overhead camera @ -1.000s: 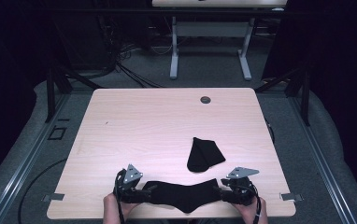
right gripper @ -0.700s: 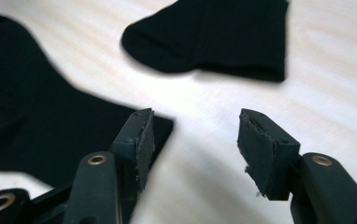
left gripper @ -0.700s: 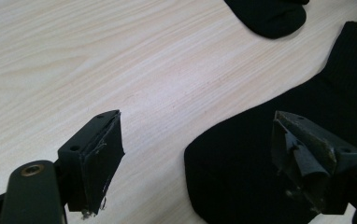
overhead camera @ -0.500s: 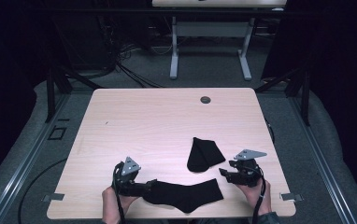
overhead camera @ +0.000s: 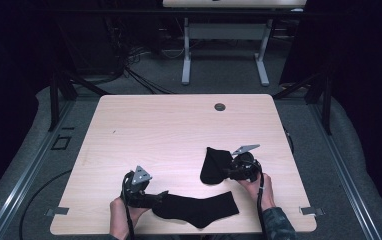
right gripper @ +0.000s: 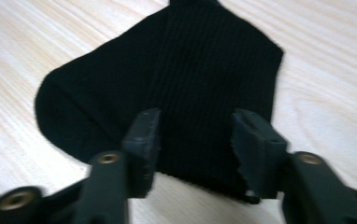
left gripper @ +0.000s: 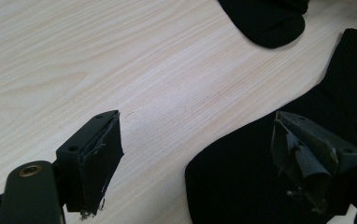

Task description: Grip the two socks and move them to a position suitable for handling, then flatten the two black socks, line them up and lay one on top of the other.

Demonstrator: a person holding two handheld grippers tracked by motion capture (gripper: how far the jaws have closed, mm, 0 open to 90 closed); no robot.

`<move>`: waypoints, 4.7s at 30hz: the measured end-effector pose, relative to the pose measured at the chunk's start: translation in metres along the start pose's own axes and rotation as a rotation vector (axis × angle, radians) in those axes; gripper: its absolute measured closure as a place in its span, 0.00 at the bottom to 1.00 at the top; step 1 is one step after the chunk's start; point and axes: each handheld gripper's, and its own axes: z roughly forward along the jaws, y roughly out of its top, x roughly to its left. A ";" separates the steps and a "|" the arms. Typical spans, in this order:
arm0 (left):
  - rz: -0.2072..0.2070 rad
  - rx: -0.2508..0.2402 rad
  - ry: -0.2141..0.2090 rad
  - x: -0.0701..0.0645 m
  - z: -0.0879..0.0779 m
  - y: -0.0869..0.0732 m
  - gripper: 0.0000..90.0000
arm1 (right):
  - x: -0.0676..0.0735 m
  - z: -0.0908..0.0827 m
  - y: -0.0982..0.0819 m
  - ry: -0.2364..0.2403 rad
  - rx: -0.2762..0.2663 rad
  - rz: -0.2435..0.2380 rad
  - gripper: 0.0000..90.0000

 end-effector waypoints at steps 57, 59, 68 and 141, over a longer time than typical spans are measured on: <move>0.020 0.023 -0.011 -0.005 0.025 0.047 0.18 | 0.019 -0.038 -0.012 0.002 -0.087 0.069 0.53; 0.026 0.044 -0.021 -0.008 0.033 0.050 0.19 | 0.022 -0.037 -0.011 0.008 -0.087 0.045 0.53; 0.075 0.119 -0.086 -0.034 0.072 0.063 0.27 | 0.036 -0.023 -0.004 0.048 -0.068 -0.040 0.50; 0.038 0.351 -0.043 0.001 0.106 0.078 0.56 | 0.048 -0.004 -0.002 -0.031 0.095 -0.005 0.73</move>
